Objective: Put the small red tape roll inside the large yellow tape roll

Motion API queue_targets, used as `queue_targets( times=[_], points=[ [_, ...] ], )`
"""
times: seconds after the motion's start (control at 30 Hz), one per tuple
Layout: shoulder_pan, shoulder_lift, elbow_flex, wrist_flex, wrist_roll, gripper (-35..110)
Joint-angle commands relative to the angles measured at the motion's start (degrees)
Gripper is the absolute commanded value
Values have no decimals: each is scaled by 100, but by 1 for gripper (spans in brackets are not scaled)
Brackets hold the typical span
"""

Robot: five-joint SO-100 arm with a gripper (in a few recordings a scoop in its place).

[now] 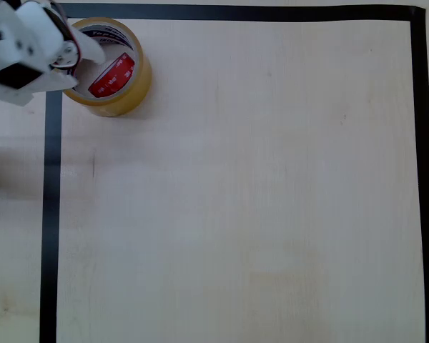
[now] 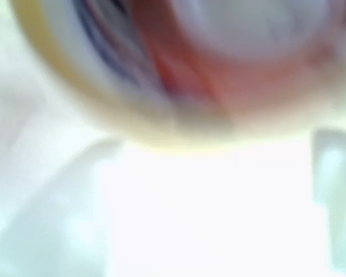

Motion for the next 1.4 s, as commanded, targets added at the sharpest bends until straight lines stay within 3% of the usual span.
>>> queue_targets(
  times=[0.0,0.2,0.33,0.6,0.7,0.93,1.03,1.37],
  points=[
    [694,835,-958,-255,-255,15],
    [1793,1116,-554,-1969,-211,7],
    [2364,1538,1020,-3718,-202,3],
    [3041,2426,3762,-5722,-167,0],
    [2856,3612,4614,-5396,-158,0],
    [2206,6565,5906,-2892,123,0],
    [2681,7866,6504,-2241,185,0],
    [2795,7884,6899,-1283,492,0]
  ],
)
